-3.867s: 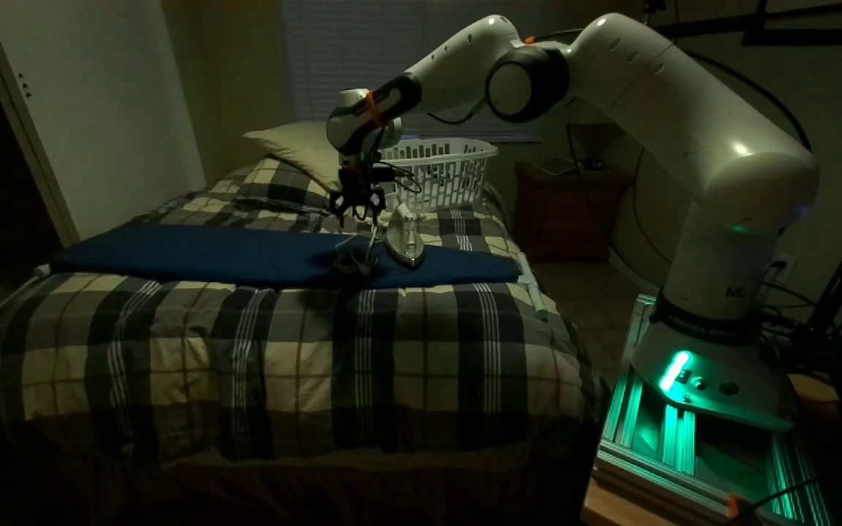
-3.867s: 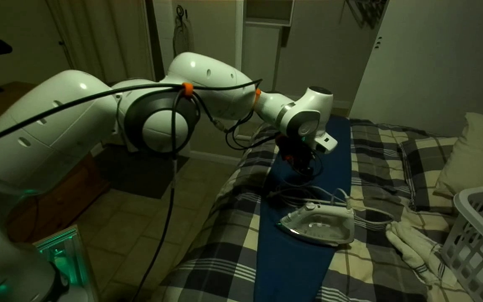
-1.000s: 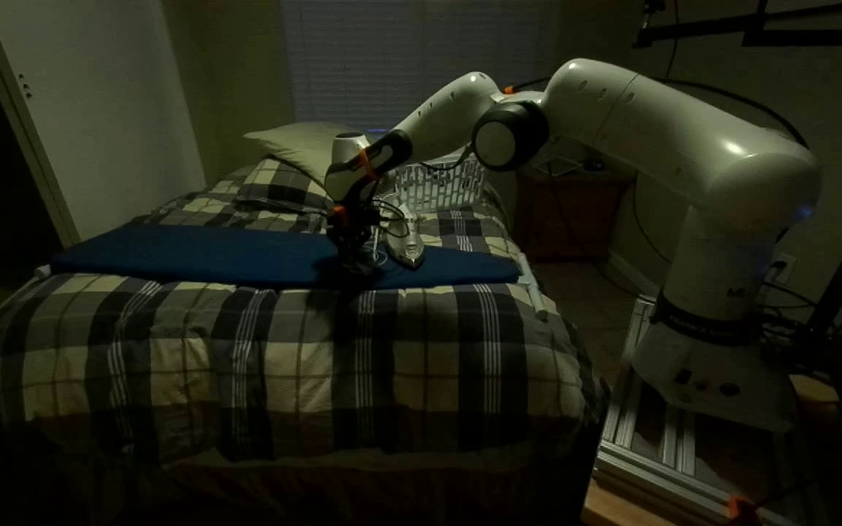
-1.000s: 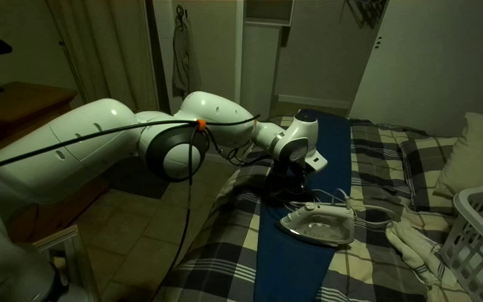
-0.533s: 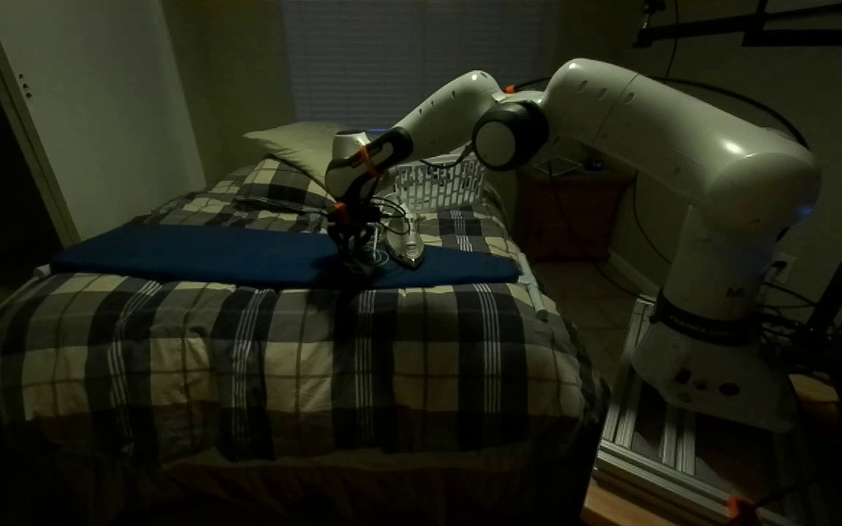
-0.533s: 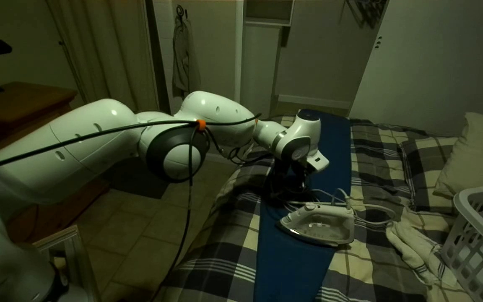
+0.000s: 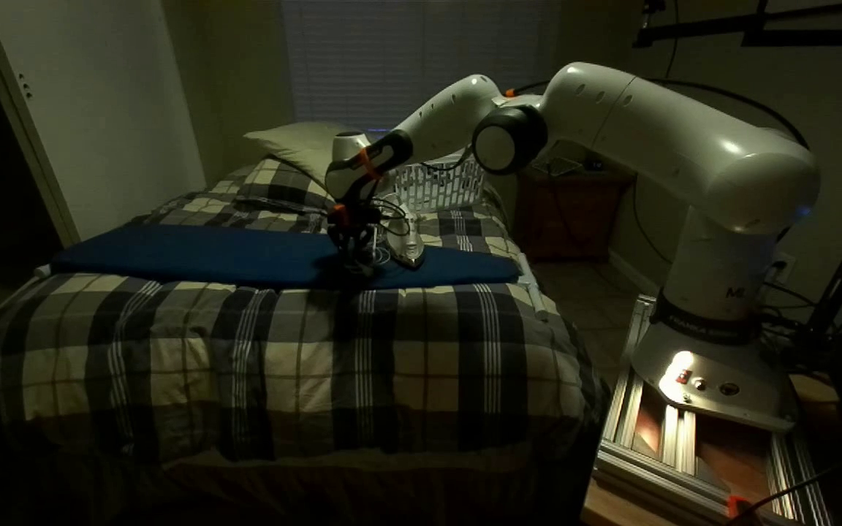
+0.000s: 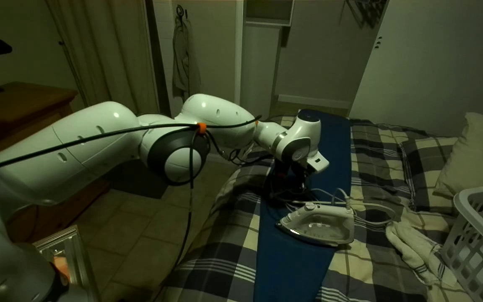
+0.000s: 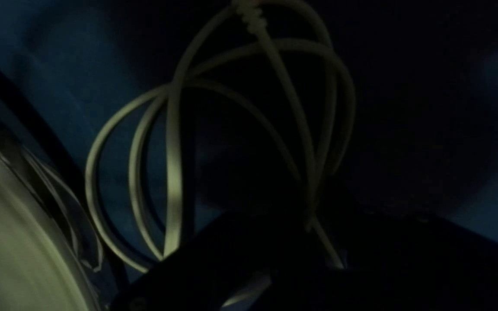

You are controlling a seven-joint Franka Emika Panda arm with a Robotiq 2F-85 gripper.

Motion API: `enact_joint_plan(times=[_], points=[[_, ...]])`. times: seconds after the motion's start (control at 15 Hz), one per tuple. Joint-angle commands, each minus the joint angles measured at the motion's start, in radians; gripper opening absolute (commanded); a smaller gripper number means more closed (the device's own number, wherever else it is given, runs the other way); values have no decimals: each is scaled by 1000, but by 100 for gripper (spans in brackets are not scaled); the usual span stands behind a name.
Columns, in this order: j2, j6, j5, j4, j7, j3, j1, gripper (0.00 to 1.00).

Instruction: Move the power cord to the right side of the iron

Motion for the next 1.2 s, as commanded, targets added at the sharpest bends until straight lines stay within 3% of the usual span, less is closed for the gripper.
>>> enact_joint_plan(times=[0.0,0.13,0.2,0.4,1.13], points=[[45,-31,-4,68,29,-4,-7,3],[51,-36,-6,73,37,-7,-8,0],[52,-41,-4,74,39,-5,-9,4],[25,-72,-1,66,45,0,-9,5],[-177,-153,-60,-15,85,-110,81,5]])
